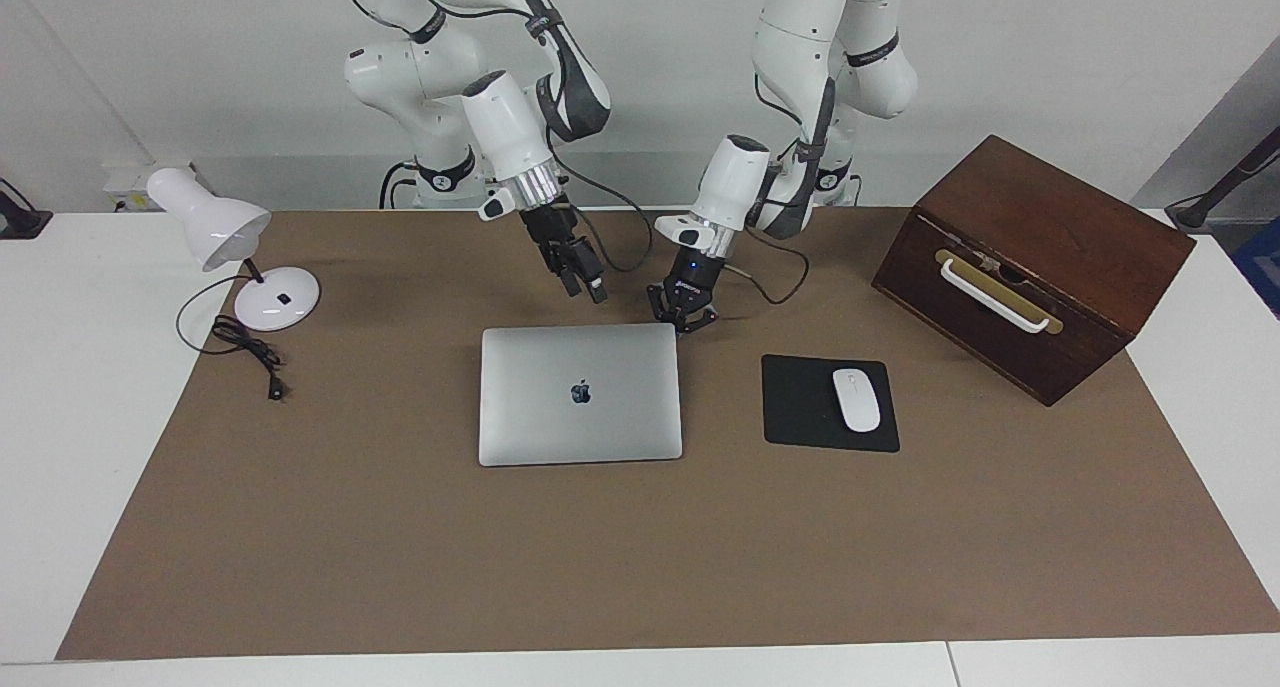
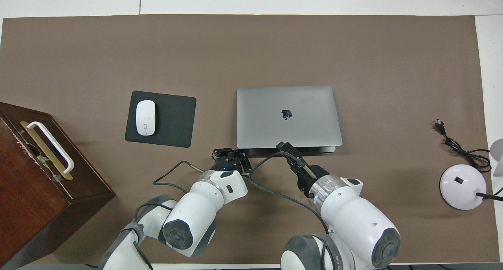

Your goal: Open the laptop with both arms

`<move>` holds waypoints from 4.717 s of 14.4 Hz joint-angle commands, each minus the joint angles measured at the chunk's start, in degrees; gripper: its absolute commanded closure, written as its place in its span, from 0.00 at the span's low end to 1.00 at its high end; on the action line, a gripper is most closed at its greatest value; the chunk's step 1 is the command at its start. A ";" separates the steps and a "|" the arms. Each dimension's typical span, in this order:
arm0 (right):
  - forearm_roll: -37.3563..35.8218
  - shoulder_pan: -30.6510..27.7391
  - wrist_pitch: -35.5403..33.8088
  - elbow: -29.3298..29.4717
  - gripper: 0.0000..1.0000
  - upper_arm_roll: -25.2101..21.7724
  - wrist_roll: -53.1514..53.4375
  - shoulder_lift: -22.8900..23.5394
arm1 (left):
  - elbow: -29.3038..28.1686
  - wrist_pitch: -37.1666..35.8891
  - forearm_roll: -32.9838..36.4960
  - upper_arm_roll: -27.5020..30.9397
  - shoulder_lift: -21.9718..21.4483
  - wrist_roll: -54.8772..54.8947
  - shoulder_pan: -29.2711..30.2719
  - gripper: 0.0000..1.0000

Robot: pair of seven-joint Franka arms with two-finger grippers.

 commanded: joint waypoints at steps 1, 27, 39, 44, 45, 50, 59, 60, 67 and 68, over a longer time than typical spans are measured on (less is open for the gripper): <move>1.56 -1.25 -0.58 0.50 0.04 0.49 -1.69 0.95 | 1.96 1.26 -1.53 0.64 2.36 -0.14 -1.20 1.00; 1.47 -9.69 -4.71 10.87 0.02 0.22 -11.02 9.13 | 2.94 1.26 -1.44 0.99 5.18 0.03 -0.50 1.00; 1.47 -10.13 -5.06 15.88 0.02 0.13 -11.11 12.82 | 2.94 1.34 -1.44 0.99 5.35 0.03 -0.59 1.00; 1.47 -11.44 -6.37 17.99 0.02 0.05 -13.13 14.23 | 2.94 1.34 -1.44 0.90 5.35 0.03 -0.59 1.00; 1.38 -11.88 -7.25 18.95 0.02 0.05 -13.13 14.75 | 2.94 1.26 -1.44 0.99 5.35 0.03 -0.59 1.00; 1.38 -12.76 -8.67 21.95 0.01 0.05 -13.92 15.90 | 2.94 1.26 -1.44 0.99 5.35 -0.05 -0.59 1.00; -1.42 -12.59 -17.53 26.60 0.02 -0.83 -12.86 16.16 | 2.85 1.35 -1.44 0.99 5.35 0.03 -0.50 1.00; -3.17 -12.59 -18.76 27.47 0.02 -1.62 -12.60 16.42 | 2.85 1.26 -1.44 0.99 5.35 -0.05 -0.50 1.00; -17.33 -12.76 -28.96 36.79 0.01 -5.40 -2.93 19.67 | 2.85 1.35 -1.44 0.99 5.44 -0.05 -0.50 1.00; -18.04 -12.76 -30.36 38.37 0.01 -6.01 -2.93 20.11 | 2.85 1.35 -1.44 0.99 5.44 -0.05 -0.50 1.00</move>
